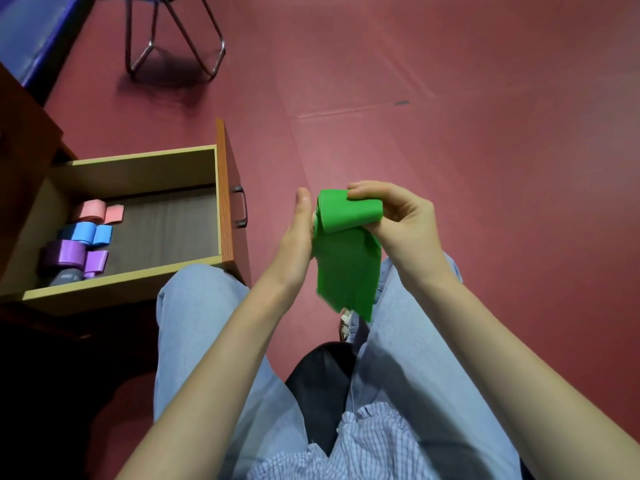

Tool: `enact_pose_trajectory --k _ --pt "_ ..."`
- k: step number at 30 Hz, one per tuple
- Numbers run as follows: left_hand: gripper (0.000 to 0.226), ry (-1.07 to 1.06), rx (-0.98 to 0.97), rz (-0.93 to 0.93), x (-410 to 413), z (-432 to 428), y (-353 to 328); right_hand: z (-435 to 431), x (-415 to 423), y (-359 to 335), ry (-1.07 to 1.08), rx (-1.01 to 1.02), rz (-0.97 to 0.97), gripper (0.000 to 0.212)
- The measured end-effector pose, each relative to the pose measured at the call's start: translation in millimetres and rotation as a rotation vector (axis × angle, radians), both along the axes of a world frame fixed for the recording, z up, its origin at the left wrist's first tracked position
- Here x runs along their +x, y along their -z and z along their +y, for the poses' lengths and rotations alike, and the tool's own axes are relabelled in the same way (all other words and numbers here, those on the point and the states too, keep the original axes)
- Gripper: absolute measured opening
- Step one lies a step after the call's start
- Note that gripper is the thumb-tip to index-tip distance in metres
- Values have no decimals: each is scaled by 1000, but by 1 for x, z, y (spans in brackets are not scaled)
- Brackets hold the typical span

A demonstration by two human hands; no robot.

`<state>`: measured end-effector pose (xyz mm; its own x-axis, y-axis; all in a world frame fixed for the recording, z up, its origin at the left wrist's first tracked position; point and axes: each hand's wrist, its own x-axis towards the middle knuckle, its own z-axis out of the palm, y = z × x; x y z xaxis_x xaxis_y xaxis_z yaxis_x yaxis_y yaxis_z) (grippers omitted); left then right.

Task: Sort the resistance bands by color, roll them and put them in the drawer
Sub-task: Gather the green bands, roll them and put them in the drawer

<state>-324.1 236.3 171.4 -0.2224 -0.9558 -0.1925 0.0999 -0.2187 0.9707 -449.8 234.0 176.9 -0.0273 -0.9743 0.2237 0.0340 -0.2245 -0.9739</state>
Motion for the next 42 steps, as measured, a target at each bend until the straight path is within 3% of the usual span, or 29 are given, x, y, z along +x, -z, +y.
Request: enact_pose_trajectory --k 2,5,13,19,25,30,35,42 --pt "50 12 -27 17 -3 2 1 2 2 2 -1 37 -8 31" --pt "31 10 -84 -6 -8 4 2 5 5 3 -18 97 -19 45" --pt "20 -181 -134 -61 -11 4 6 11 10 2 -148 156 -161 64" --pt "19 -220 -202 -22 -3 -3 -4 10 11 13 -139 323 -33 26" --pt "20 -231 -126 0 -7 0 -4 17 27 17 -267 395 -35 39" --pt "15 -183 -225 -174 3 -3 0 19 23 20 -297 469 -90 52" --pt "13 -132 -232 -170 6 -4 -1 21 22 16 -231 423 -63 25" --pt "16 -65 -281 -145 13 -5 -9 13 17 15 -160 391 -170 18"
